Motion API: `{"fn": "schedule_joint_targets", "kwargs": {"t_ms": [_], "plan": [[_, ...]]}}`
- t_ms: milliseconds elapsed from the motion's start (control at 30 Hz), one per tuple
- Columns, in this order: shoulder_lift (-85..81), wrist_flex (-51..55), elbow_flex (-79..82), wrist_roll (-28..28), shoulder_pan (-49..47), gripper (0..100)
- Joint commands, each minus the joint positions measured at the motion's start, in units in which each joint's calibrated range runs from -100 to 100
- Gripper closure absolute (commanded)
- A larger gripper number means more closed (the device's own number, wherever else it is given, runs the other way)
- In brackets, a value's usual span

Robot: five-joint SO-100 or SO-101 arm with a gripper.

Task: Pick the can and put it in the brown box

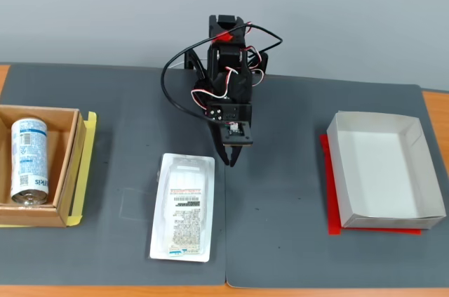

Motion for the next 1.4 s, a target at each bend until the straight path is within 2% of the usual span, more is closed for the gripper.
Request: {"fn": "schedule_joint_targets", "kwargs": {"t_ms": [0, 133, 300, 367, 1367], "plan": [[-0.76, -0.11, 0.91, -0.17, 0.35, 99], [-0.76, 1.28, 0.64, -0.17, 0.35, 99], [-0.84, 15.59, -3.52, -1.73, 0.43, 99], [-0.84, 15.68, -3.61, -3.61, 1.32, 99], [-0.34, 15.5, -3.97, -3.4, 1.41, 99]]}}
